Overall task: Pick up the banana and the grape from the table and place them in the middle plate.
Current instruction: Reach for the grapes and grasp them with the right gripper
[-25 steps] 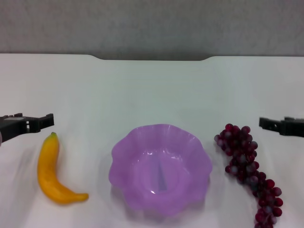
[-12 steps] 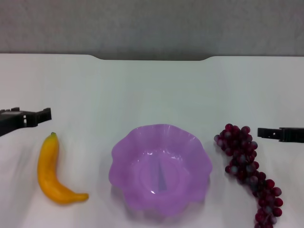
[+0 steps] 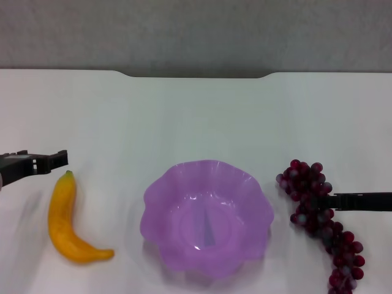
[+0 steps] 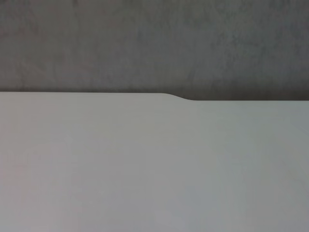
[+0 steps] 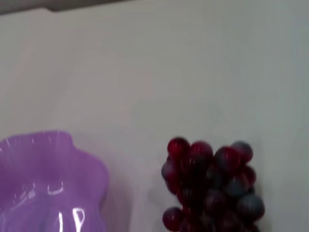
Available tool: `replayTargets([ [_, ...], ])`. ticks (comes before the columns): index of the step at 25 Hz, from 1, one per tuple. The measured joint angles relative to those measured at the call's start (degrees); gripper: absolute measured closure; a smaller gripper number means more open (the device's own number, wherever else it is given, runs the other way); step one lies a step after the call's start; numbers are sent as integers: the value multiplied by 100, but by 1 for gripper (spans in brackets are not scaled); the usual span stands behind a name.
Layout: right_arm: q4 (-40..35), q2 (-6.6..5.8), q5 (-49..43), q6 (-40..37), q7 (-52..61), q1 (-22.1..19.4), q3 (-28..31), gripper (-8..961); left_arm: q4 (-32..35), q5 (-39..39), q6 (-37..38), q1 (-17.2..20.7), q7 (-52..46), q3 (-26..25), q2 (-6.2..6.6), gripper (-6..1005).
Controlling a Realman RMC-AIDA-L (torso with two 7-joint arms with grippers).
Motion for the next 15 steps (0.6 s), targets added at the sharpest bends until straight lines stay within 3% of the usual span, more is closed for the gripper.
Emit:
replayTargets([
  [7, -328, -4, 4, -243, -20, 158, -95, 165, -1, -9, 5, -7, -9, 5, -4, 107],
  [15, -607, 8, 4, -770, -23, 306, -653, 170, -1, -6, 19, -5, -11, 5, -4, 107],
])
